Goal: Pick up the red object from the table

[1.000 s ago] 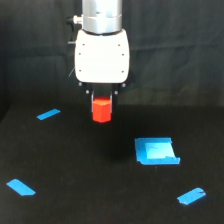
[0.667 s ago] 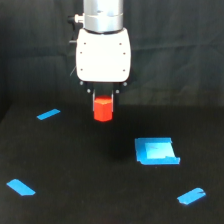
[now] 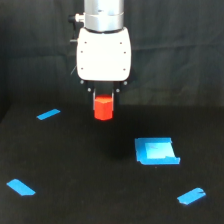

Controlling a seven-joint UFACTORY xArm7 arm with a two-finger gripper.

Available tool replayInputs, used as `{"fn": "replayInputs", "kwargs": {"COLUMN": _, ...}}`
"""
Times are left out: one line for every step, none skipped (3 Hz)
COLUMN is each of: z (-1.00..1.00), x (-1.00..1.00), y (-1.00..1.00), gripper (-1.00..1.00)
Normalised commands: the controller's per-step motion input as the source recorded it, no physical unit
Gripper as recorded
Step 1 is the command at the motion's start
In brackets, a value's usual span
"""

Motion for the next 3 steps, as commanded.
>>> {"fn": "replayInputs", "kwargs": {"z": -0.15, "x": 0.02, "y": 0.05, "gripper": -0.88}}
{"fn": "replayInputs", "kwargs": {"z": 0.05, "x": -0.06, "y": 0.04, "gripper": -1.0}}
{"fn": "replayInputs", "kwargs": {"z": 0.03, "x": -0.01, "y": 0.14, "gripper": -1.0}}
